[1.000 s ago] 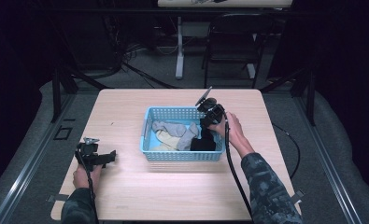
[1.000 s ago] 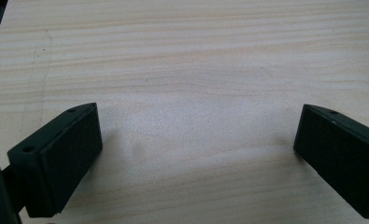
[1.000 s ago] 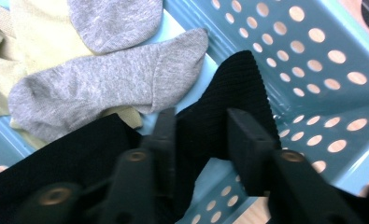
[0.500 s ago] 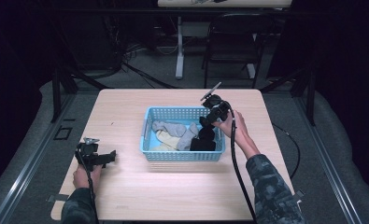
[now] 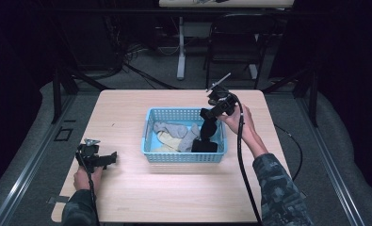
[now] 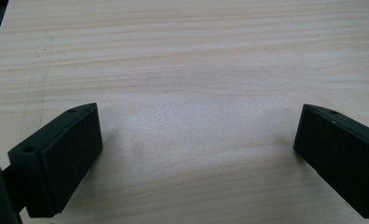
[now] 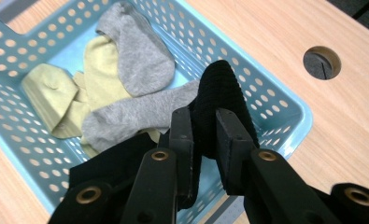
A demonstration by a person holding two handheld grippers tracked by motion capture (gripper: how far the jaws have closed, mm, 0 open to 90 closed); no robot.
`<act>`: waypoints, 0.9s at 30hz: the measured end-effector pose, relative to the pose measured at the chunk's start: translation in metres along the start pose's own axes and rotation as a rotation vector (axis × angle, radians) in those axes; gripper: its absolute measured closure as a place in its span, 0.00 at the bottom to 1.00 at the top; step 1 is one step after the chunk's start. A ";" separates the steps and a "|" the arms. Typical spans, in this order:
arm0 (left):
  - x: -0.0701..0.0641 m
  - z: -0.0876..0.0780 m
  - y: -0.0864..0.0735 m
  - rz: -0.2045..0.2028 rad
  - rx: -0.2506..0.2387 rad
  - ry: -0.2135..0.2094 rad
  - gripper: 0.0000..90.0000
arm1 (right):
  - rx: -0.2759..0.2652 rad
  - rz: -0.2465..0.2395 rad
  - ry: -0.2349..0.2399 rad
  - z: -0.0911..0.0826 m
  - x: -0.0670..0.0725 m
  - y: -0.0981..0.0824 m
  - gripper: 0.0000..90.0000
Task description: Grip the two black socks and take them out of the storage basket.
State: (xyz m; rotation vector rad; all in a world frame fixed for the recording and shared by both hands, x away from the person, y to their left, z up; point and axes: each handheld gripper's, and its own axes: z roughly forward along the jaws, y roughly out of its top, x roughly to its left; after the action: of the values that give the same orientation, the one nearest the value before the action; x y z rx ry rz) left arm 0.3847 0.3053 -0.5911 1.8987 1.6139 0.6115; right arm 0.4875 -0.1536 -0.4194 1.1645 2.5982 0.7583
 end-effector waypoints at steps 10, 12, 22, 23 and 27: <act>0.000 0.000 0.000 0.000 0.000 0.000 0.01 | -0.018 -0.017 0.002 -0.018 0.001 0.006 0.88; 0.000 0.000 0.000 0.000 0.000 0.000 0.01 | -0.039 -0.007 0.005 -0.022 0.002 0.006 0.88; 0.000 0.000 0.000 0.000 0.000 0.000 0.01 | -0.067 -0.009 0.015 -0.037 0.004 0.009 0.88; 0.000 0.000 0.000 0.000 0.000 0.000 0.01 | -0.068 -0.011 0.015 -0.039 0.005 0.009 0.88; 0.000 0.000 0.000 -0.001 0.000 0.000 0.01 | -0.078 -0.014 0.016 -0.045 0.005 0.012 0.88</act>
State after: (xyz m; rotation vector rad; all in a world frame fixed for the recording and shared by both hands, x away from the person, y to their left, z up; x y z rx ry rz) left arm 0.3847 0.3053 -0.5911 1.8983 1.6146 0.6115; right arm 0.4746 -0.1598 -0.3747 1.1218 2.5614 0.8615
